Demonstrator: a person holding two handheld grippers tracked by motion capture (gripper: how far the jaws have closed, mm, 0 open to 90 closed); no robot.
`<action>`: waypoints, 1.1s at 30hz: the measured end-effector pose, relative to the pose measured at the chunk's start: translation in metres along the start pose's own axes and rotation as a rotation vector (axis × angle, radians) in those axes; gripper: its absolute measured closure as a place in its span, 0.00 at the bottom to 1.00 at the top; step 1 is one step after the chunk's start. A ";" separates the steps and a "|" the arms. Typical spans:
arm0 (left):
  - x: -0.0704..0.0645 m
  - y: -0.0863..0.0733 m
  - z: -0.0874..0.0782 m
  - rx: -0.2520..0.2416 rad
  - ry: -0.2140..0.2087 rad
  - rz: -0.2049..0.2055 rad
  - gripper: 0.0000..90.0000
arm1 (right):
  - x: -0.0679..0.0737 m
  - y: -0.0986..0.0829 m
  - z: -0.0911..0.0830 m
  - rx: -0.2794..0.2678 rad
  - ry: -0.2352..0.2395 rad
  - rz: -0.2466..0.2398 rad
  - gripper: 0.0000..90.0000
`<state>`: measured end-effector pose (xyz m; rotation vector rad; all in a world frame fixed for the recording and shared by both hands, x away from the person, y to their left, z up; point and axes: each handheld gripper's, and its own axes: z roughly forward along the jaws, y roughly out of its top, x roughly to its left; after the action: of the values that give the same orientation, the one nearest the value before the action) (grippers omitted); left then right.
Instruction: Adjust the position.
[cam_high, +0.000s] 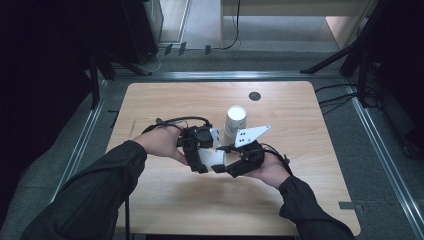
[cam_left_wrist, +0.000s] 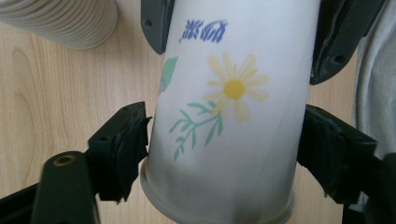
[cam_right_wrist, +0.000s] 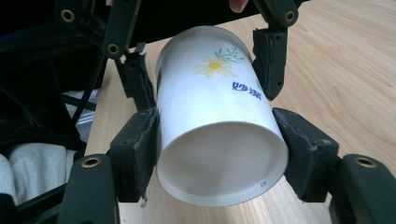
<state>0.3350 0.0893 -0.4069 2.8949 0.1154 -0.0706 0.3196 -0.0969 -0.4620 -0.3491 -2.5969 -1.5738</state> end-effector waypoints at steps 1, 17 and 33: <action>0.000 -0.001 0.000 -0.009 -0.001 -0.007 0.18 | 0.000 0.000 -0.001 -0.001 -0.001 0.004 0.38; 0.002 -0.036 0.000 -0.307 -0.001 -0.112 0.11 | -0.003 0.001 -0.013 -0.024 0.004 0.010 0.38; -0.007 -0.064 0.017 -0.609 -0.026 -0.198 0.11 | -0.003 0.000 -0.016 -0.032 0.032 0.016 0.38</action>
<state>0.3219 0.1462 -0.4381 2.2677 0.3519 -0.0900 0.3221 -0.1116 -0.4552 -0.3434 -2.5408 -1.6043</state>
